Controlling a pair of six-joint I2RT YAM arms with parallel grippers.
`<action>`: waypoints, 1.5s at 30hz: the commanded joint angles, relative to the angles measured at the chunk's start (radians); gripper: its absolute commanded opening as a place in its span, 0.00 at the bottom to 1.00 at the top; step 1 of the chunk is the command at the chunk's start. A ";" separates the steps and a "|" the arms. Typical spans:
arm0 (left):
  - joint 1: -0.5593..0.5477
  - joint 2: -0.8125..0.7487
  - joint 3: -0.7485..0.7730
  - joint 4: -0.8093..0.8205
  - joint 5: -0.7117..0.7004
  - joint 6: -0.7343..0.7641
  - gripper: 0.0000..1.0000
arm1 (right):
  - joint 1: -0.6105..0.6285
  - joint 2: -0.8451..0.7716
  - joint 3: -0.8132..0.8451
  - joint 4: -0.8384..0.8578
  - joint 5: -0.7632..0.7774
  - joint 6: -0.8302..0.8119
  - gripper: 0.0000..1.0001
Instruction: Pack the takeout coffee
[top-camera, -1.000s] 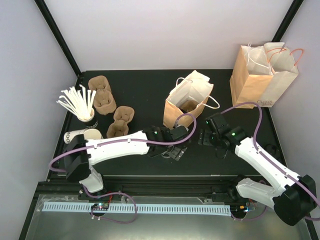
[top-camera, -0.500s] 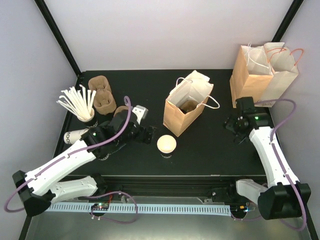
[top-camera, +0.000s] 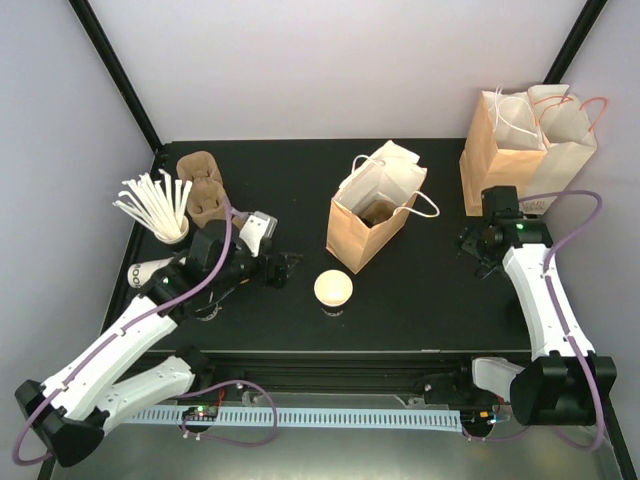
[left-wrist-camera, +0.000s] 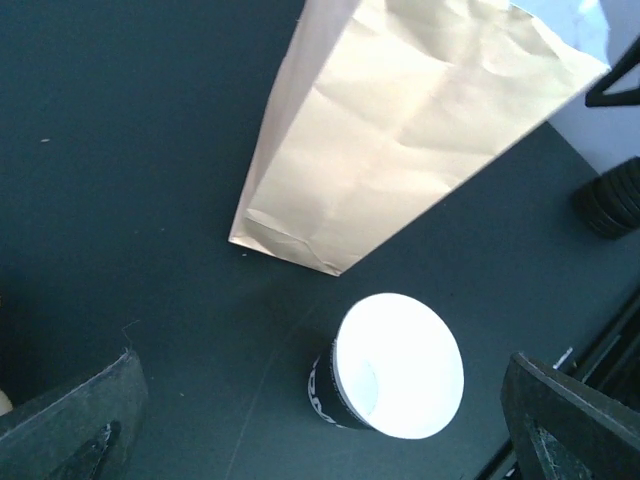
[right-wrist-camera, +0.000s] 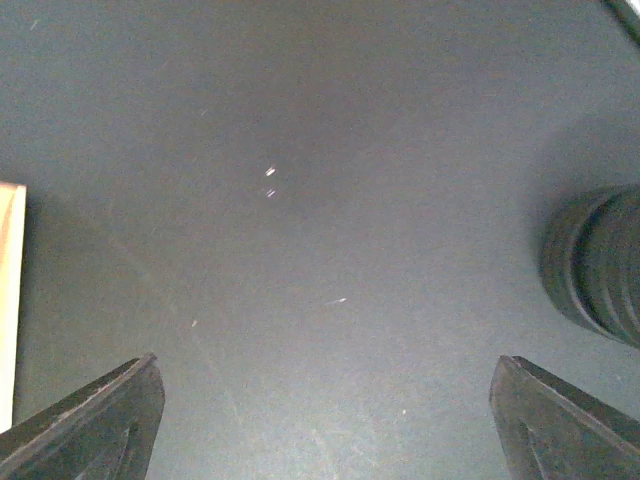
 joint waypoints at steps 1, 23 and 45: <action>0.007 -0.092 -0.083 0.154 0.076 0.039 0.99 | -0.111 -0.023 0.005 -0.002 0.041 0.017 0.90; 0.007 -0.023 0.006 0.076 0.093 0.054 0.99 | -0.449 0.024 -0.052 0.065 0.214 0.211 0.70; 0.007 0.002 -0.005 0.071 0.104 0.047 0.99 | -0.643 0.158 -0.113 0.133 0.047 0.140 0.40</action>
